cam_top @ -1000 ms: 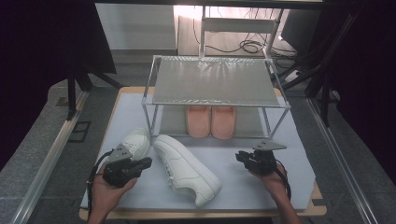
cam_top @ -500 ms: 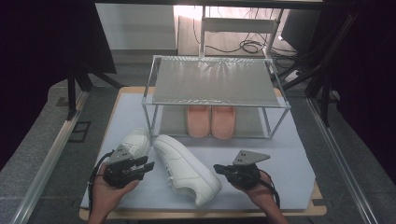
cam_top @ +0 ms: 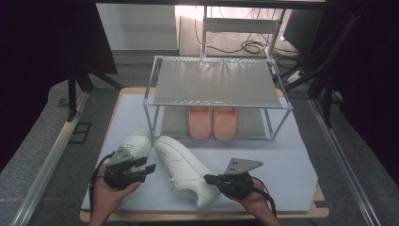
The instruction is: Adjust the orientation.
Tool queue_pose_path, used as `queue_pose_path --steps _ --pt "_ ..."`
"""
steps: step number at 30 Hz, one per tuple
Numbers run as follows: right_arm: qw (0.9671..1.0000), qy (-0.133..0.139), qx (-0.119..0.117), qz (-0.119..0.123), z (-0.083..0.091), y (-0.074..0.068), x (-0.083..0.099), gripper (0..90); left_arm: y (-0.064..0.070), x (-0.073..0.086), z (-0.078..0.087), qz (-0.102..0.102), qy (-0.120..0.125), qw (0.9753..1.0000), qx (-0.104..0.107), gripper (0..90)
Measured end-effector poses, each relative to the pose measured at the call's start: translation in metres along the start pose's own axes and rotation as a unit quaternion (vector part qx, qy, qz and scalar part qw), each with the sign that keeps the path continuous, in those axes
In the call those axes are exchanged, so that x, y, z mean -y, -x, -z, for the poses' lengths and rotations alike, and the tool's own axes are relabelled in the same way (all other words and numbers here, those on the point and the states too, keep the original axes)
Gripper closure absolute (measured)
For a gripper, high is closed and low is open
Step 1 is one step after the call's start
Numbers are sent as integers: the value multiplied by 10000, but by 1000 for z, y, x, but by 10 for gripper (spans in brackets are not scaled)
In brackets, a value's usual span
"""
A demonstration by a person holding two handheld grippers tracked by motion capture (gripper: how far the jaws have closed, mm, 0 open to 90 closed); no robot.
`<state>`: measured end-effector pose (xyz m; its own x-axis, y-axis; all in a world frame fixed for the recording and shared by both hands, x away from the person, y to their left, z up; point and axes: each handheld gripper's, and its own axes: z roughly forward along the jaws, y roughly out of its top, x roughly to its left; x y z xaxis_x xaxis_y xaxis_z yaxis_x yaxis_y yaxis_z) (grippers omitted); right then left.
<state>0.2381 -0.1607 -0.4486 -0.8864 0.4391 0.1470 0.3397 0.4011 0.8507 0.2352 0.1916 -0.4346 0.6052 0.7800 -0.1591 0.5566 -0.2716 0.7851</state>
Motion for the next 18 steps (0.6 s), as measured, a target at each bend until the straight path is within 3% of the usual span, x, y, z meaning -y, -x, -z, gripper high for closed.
queue_pose_path --steps 10,18 --pt "9988 -280 -291 273 -18 -27 -1 900 -1 1 0 4 -16 10000 -15 552" --pt "9981 -431 -230 387 -24 -33 0 900 0 1 -1 -9 -46 10000 -23 553"
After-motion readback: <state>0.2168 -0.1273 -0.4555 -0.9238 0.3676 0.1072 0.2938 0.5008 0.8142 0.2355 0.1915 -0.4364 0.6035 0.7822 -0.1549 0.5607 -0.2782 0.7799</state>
